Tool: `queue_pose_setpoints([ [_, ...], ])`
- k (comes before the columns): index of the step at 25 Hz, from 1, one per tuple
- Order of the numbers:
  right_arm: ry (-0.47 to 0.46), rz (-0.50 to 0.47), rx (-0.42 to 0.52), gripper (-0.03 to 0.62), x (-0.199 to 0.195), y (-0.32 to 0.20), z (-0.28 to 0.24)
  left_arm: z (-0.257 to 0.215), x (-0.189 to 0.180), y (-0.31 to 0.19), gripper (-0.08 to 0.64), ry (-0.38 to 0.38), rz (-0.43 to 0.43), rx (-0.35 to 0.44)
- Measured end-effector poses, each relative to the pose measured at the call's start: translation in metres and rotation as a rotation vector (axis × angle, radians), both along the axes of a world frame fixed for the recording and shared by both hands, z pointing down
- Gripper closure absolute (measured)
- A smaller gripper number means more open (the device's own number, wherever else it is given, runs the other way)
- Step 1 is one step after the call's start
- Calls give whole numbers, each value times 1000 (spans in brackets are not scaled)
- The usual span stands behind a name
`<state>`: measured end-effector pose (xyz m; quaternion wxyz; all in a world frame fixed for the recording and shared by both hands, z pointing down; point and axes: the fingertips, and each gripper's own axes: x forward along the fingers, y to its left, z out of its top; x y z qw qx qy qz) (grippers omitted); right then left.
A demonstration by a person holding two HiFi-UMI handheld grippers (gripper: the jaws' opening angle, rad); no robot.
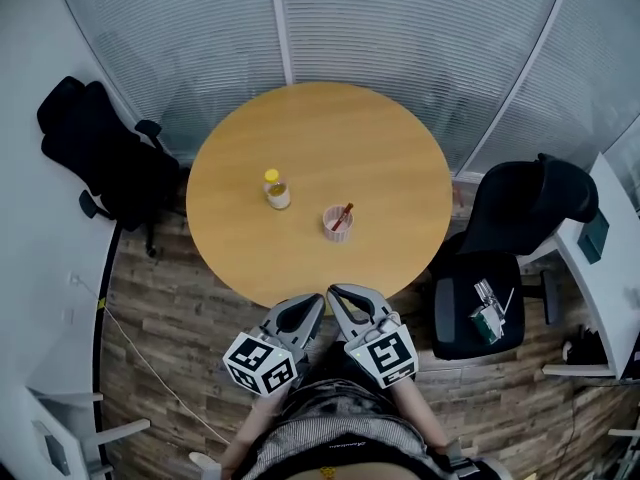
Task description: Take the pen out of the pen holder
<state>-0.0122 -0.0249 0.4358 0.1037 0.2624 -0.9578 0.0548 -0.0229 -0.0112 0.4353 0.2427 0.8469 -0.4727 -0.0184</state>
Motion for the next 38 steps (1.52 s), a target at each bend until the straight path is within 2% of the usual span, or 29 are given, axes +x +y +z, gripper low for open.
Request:
queue_pose_setpoints([
  [7, 43, -53, 46, 569, 16, -29, 10, 5, 11, -24, 557, 5, -48, -1],
  [13, 20, -26, 12, 569, 19, -43, 11, 9, 11, -36, 557, 8, -63, -14],
  [17, 36, -24, 17, 569, 21, -49, 16, 12, 7, -45, 557, 2, -64, -22],
  [26, 38, 69, -17, 569, 16, -74, 22, 17, -6, -77, 557, 24, 17, -34],
  [32, 43, 122, -13, 569, -1, -97, 19, 15, -23, -103, 557, 3, 81, -22],
  [38, 58, 154, -16, 569, -23, -113, 22, 20, -41, -117, 557, 18, 130, -31],
])
